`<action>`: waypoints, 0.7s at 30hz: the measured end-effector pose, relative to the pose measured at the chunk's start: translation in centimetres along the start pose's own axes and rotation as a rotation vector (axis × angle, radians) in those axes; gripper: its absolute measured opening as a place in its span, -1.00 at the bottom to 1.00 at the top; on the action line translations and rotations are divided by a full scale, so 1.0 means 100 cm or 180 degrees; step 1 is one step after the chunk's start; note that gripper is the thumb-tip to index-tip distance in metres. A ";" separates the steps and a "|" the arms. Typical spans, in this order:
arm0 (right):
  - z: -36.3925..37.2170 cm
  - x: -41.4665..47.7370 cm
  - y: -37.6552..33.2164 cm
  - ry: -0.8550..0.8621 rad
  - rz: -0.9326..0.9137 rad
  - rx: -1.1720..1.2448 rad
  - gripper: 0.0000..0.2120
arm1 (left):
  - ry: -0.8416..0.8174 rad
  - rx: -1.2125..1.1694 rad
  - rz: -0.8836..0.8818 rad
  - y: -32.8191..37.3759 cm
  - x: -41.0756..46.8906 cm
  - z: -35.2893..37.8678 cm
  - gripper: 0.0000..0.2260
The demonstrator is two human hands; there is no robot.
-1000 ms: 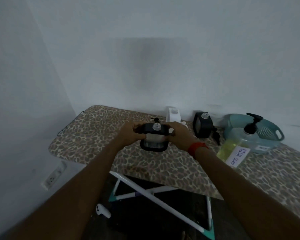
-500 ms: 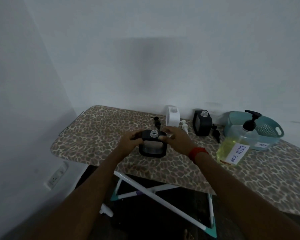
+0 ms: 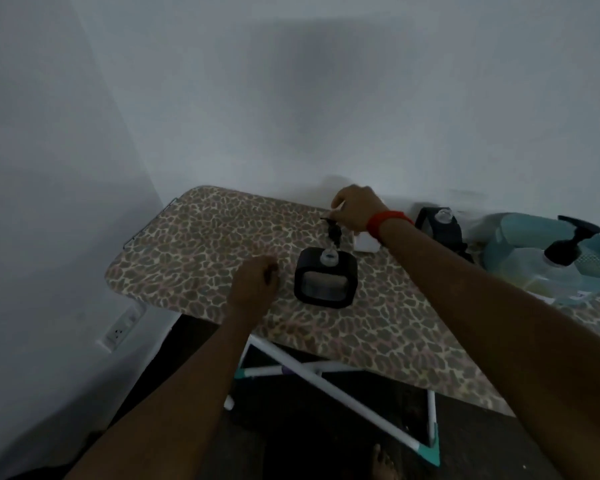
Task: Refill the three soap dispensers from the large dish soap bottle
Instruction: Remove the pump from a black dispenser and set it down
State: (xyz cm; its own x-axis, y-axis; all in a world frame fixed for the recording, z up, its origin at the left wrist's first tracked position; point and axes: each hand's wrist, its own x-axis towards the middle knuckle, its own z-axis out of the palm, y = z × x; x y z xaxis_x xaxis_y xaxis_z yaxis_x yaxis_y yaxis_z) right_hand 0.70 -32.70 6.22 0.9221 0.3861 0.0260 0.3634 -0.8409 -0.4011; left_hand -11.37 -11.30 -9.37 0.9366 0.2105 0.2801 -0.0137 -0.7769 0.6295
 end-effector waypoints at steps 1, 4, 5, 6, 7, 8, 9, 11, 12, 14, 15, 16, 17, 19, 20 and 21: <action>-0.001 0.001 -0.003 -0.0028 -0.0068 -0.0042 -0.74 | 0.0014 -0.0016 0.0019 0.000 0.000 0.000 -0.81; -0.006 -0.012 -0.008 0.0093 -0.0327 0.0125 -0.77 | 0.0082 -0.0004 0.0101 0.001 -0.001 0.000 -0.87; -0.008 -0.022 -0.007 0.0196 -0.0379 0.0258 -0.77 | 0.0089 0.0004 0.0120 0.003 -0.002 -0.001 -0.87; -0.011 -0.033 -0.006 0.0289 -0.0427 0.0356 -0.77 | 0.0070 -0.0015 0.0082 0.004 -0.002 -0.003 -0.86; -0.014 -0.045 -0.005 0.0358 -0.0468 0.0397 -0.77 | 0.0035 -0.0075 -0.0035 0.006 -0.002 -0.005 -0.83; -0.017 -0.057 -0.002 0.0413 -0.0494 0.0401 -0.78 | 0.0017 -0.0171 -0.0200 0.009 -0.002 -0.009 -0.79; -0.021 -0.069 0.001 0.0466 -0.0495 0.0399 -0.78 | 0.0059 -0.0275 -0.0351 0.013 -0.002 -0.015 -0.75; -0.029 -0.091 0.007 0.0651 -0.0456 0.0416 -0.79 | 0.0419 -0.0438 -0.0393 0.027 0.002 -0.030 -0.73; -0.034 -0.103 0.011 0.0818 -0.0457 0.0441 -0.80 | 0.0677 -0.0530 -0.0292 0.039 0.005 -0.038 -0.75; -0.044 -0.126 0.017 0.1280 -0.0495 0.0486 -0.80 | 0.1083 -0.0800 -0.0021 0.074 0.012 -0.052 -0.77; -0.049 -0.137 0.020 0.1535 -0.0517 0.0481 -0.79 | 0.1193 -0.0958 0.0130 0.096 0.014 -0.056 -0.77; -0.056 -0.148 0.024 0.1790 -0.0535 0.0432 -0.78 | 0.1265 -0.1110 0.0298 0.119 0.016 -0.057 -0.78; -0.064 -0.159 0.029 0.2034 -0.0542 0.0356 -0.77 | 0.1311 -0.1236 0.0480 0.142 0.016 -0.055 -0.78; -0.082 -0.180 0.041 0.2483 -0.0505 0.0247 -0.75 | 0.1267 -0.1440 0.0853 0.191 0.012 -0.045 -0.78; -0.092 -0.190 0.049 0.2698 -0.0467 0.0222 -0.74 | 0.1137 -0.1517 0.1029 0.213 0.009 -0.036 -0.76; -0.102 -0.199 0.059 0.2897 -0.0401 0.0198 -0.74 | 0.0941 -0.1558 0.1186 0.234 0.003 -0.026 -0.73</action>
State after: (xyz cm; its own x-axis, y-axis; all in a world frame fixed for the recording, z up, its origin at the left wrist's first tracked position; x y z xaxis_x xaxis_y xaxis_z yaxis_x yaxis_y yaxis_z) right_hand -14.20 -49.20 12.65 0.6348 0.0039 0.7727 0.4848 -0.7807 -0.3944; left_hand -12.26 -27.86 7.29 0.7045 0.1884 0.6842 -0.5387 -0.4856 0.6885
